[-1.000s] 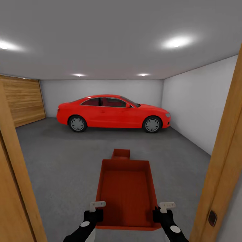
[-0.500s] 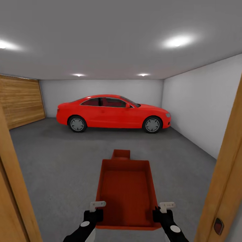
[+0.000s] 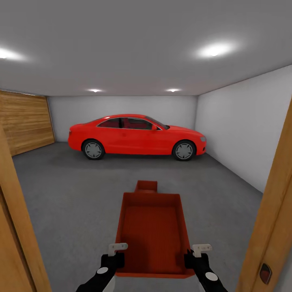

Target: Move the two storage containers from the living room to the garage. In the garage, place one container on the floor and stack the other container on top of it (either order is fine).

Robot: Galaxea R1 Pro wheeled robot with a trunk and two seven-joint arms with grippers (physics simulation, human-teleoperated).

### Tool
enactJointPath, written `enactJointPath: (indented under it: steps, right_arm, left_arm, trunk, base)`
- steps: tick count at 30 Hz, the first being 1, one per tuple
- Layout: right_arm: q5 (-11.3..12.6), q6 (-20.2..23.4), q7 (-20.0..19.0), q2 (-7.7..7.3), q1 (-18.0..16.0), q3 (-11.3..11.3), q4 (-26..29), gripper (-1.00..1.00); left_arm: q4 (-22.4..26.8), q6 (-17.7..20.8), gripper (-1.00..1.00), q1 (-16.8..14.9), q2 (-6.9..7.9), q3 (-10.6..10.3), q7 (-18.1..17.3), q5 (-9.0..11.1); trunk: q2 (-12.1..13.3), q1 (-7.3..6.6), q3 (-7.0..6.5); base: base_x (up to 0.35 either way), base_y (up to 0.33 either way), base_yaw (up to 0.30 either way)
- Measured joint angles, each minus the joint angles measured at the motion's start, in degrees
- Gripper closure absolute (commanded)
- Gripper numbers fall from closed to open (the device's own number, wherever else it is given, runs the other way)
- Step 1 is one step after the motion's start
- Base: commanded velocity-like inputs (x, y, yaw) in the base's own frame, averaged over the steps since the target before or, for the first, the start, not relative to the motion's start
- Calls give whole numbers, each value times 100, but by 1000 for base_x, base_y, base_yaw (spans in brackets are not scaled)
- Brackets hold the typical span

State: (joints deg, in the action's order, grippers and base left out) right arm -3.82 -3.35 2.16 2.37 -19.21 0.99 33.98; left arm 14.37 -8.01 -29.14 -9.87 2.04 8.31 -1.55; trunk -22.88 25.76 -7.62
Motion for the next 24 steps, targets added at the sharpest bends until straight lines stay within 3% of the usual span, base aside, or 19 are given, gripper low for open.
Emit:
enactJointPath:
  steps: [5, 15, 24]
  right_arm:
    - [3, 2, -1, 0, 1, 1, 10, 100]
    - [8, 4, -3, -3, 1, -1, 10, 100]
    - [3, 2, -3, -3, 1, -2, 34, 100]
  left_arm:
    - [8, 2, 100, 0, 0, -1, -3, 1]
    - [6, 2, 100, -1, -4, -4, 5, 2]
    - [27, 1, 100, -1, -4, -4, 2, 1]
  trunk:
    - [1, -1, 0]
    - [1, 1, 0]
    - [1, 0, 1]
  base:
    - [226, 0, 0]
    - [24, 0, 0]
    - [180, 0, 0]
